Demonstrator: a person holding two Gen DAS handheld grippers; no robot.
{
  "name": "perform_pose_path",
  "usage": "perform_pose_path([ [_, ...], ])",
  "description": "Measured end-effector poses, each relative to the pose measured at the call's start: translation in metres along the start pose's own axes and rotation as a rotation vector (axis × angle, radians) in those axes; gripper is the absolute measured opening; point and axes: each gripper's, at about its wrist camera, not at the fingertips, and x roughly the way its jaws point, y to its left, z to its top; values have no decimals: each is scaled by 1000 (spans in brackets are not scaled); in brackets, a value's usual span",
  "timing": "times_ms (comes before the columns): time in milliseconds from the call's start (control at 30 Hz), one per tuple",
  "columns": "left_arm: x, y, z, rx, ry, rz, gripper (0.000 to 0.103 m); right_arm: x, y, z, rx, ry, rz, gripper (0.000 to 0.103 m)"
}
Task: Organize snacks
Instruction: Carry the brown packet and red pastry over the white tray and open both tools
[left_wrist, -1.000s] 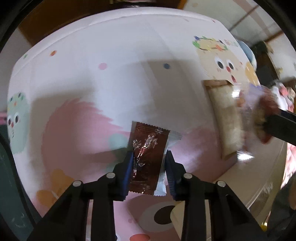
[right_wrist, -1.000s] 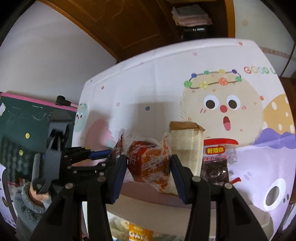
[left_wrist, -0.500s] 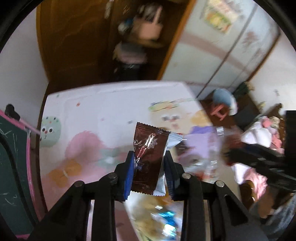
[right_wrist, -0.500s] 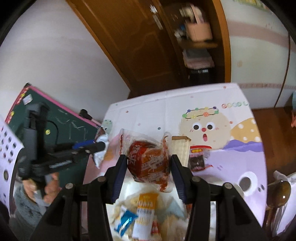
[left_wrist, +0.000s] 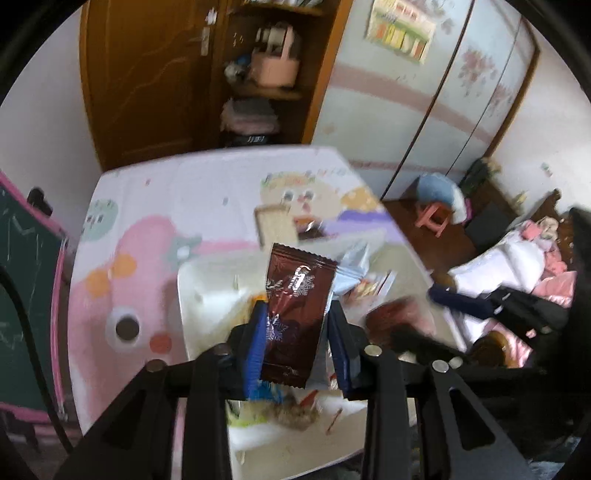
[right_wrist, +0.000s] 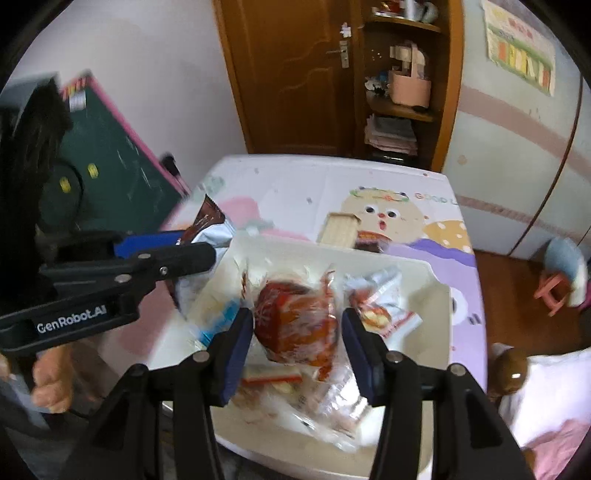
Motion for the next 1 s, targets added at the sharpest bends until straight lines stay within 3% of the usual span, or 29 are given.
perform_pose_path([
  [67, 3, -3, -13, 8, 7, 27, 60, -3, 6, -7, -33, -22, -45, 54],
  [167, -4, -1, -27, -8, -50, 108, 78, -11, 9, -14, -55, -50, -78, 60],
  [233, -11, 2, -33, -25, -89, 113, 80, -14, 7, -15, -33, -52, -64, 66],
  [400, -23, 6, -42, -49, -152, 104, 80, -13, 3, -19, 35, -32, -2, 66],
  [600, -26, 13, -44, -105, -151, 81, 80, -14, 4, -25, 52, -22, 23, 66],
  [733, -28, 11, -46, -110, -174, 127, 80, -14, 2, -26, 55, -29, 30, 66],
  [900, -22, 11, -44, -100, -122, 127, 81, -11, -8, -26, 103, -43, 40, 66],
  [1000, -13, 12, -41, -100, -73, 56, 86, -13, -21, -23, 152, -76, 48, 66],
])
